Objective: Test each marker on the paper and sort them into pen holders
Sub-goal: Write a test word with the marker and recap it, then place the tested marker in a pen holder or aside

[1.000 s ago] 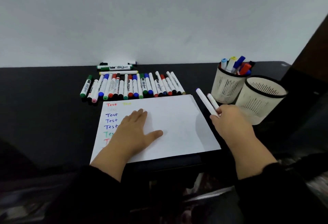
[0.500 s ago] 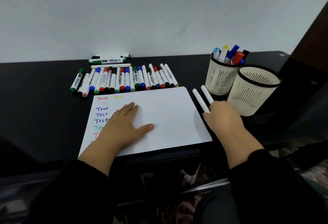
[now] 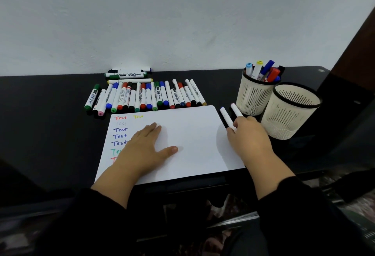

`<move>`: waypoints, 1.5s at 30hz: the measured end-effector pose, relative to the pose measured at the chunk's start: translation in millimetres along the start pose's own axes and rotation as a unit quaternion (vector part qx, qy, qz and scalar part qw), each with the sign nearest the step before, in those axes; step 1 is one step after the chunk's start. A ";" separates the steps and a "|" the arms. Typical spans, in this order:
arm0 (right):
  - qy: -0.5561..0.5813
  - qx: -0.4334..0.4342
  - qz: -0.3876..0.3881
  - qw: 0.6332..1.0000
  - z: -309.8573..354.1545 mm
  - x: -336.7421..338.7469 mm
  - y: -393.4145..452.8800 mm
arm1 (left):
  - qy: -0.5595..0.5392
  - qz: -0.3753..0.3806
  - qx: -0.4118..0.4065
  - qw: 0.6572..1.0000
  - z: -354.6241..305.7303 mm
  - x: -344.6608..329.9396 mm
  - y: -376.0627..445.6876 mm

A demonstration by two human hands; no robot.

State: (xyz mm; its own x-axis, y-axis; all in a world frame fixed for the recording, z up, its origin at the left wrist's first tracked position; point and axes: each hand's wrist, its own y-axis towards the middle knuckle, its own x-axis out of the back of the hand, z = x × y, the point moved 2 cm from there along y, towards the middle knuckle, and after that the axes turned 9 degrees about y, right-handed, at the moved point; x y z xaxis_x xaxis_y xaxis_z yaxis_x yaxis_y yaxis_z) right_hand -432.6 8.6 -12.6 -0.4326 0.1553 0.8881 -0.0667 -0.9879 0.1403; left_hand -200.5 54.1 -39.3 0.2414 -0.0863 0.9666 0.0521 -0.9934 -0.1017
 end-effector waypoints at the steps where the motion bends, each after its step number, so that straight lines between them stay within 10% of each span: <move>1: 0.008 0.013 -0.002 1.000 4.5 -0.5 -0.2 | -0.006 0.001 0.001 1.000 2.1 1.1 0.7; 27: 0.019 0.382 0.169 0.908 295.7 -119.8 57.8 | -0.013 -0.034 0.238 0.971 179.1 35.3 -23.3; 39: -0.071 0.396 0.175 0.899 340.1 -181.5 70.0 | -0.004 -0.042 0.228 0.973 183.2 34.1 -25.6; 45: 0.068 0.355 0.164 0.918 337.2 -167.9 59.2 | -0.009 -0.032 0.230 0.973 182.5 34.9 -25.7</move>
State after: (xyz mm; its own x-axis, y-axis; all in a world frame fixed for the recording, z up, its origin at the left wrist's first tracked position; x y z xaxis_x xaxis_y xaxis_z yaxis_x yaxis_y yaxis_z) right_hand -60.7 -75.5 -5.8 -0.4354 -0.2002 0.8777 0.6688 -0.7245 0.1665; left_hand -16.6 90.3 -46.0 0.2411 -0.0204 0.9703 0.4948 -0.8575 -0.1410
